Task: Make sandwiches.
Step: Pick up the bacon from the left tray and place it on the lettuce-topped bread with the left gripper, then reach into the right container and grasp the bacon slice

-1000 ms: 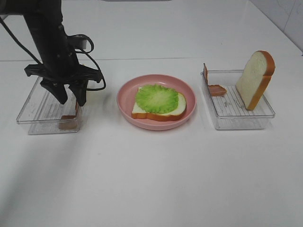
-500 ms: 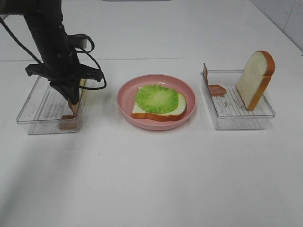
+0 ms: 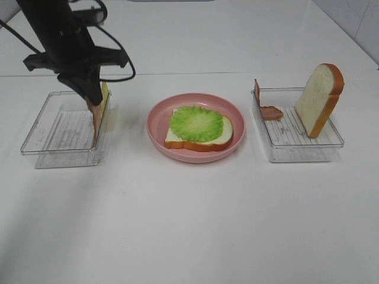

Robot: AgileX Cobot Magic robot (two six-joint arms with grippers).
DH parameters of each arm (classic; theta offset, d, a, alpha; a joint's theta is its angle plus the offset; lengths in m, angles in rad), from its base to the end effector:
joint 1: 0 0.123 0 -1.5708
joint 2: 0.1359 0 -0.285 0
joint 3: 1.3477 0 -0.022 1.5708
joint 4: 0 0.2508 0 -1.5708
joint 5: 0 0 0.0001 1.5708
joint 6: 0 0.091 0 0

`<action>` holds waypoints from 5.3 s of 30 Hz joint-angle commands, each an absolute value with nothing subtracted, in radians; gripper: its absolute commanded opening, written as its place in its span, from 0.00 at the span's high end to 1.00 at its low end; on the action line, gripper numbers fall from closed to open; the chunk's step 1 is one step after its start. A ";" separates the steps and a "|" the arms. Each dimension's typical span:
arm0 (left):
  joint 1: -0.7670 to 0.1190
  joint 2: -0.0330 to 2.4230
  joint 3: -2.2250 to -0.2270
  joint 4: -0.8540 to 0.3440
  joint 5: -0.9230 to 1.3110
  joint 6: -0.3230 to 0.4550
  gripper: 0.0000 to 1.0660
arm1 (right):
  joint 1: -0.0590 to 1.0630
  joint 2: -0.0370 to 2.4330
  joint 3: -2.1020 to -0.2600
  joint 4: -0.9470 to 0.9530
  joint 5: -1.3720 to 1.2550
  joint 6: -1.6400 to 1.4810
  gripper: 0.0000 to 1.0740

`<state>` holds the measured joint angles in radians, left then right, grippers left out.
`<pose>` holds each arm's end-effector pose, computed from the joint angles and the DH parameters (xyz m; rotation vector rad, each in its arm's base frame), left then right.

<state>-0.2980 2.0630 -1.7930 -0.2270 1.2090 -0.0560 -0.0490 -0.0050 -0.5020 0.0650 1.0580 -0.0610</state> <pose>0.4098 -0.1459 0.2422 0.2687 2.9700 -0.3705 -0.0056 0.0054 0.2782 -0.0154 2.0328 0.0084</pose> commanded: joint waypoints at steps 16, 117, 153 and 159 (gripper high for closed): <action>-0.408 2.154 -2.108 -0.462 1.149 -0.009 1.00 | -0.052 -0.027 -0.501 0.056 1.050 -0.059 0.29; -0.101 2.112 -2.279 -0.012 1.276 -0.046 0.04 | -0.052 -0.027 -0.501 0.058 1.050 -0.059 0.29; -0.094 0.293 -0.684 0.146 1.022 -0.047 0.04 | -0.052 -0.025 -0.504 0.036 1.046 0.040 0.29; -0.094 0.115 -0.606 0.049 1.028 -0.047 0.04 | -0.052 -0.025 -0.504 0.036 1.046 0.040 0.29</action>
<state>-0.0900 0.1850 -0.6420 0.1050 1.0280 -0.0510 -0.0490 -0.0050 -0.5020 0.0400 1.0540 0.0370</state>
